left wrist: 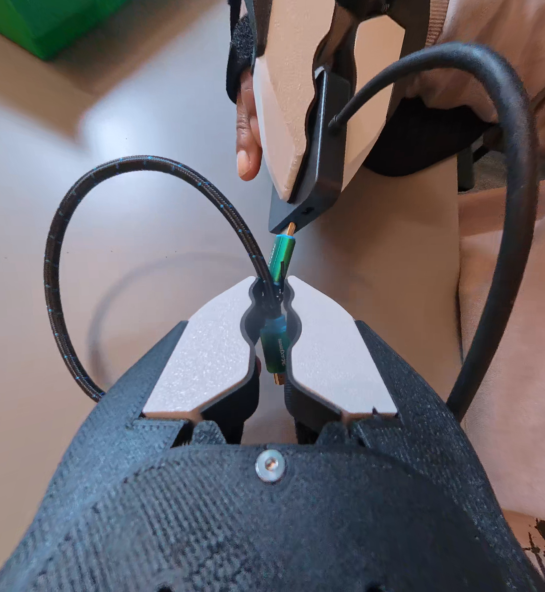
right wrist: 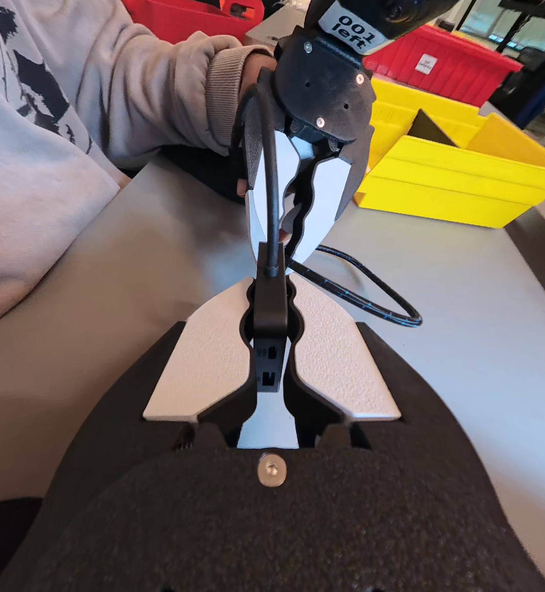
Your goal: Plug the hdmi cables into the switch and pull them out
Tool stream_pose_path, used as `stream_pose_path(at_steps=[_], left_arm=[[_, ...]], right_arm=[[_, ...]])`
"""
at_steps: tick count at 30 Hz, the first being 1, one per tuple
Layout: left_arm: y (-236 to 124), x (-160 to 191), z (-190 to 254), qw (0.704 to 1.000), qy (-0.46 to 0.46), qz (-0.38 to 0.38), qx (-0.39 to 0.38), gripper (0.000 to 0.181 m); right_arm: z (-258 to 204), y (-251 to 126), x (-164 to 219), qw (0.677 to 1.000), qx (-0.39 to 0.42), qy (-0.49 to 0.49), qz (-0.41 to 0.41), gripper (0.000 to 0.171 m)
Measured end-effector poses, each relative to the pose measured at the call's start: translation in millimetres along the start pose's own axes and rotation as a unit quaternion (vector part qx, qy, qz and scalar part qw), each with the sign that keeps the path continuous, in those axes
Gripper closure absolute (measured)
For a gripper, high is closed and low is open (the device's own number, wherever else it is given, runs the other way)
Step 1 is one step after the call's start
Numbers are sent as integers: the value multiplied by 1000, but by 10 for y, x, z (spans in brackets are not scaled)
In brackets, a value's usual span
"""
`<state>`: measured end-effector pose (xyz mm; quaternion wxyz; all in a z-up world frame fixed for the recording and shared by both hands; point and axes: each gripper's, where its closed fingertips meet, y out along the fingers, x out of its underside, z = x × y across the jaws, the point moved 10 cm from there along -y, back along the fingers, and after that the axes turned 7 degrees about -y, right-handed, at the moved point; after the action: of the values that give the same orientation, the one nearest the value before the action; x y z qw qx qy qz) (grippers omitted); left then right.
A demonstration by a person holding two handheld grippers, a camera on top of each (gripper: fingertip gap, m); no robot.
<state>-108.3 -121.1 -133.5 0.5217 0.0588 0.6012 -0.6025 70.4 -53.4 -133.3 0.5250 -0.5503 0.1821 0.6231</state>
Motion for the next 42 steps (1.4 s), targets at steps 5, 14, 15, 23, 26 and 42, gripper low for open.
stream_pose_path(at_steps=[5, 14, 15, 23, 26, 42], left_arm=[[76, 12, -18, 1000, -19, -11, 5, 170], [32, -92, 56, 998, -22, 53, 33, 170], [24, -104, 66, 996, -27, 66, 48, 170], [-116, -146, 42, 990, -39, 114, 66, 169], [-150, -136, 35, 991, -34, 117, 54, 169], [-105, -103, 50, 993, -13, 103, 51, 169]], right_arm=[[1, 19, -22, 998, -11, -8, -65, 157], [34, -59, -194, 1000, 8, 1, 11, 157], [54, -86, -200, 999, 1, 20, 43, 157], [147, -163, -254, 995, 24, 52, 77, 154], [130, -190, -258, 999, 39, 20, 5, 151], [87, -109, -214, 1000, 13, -3, -13, 157]])
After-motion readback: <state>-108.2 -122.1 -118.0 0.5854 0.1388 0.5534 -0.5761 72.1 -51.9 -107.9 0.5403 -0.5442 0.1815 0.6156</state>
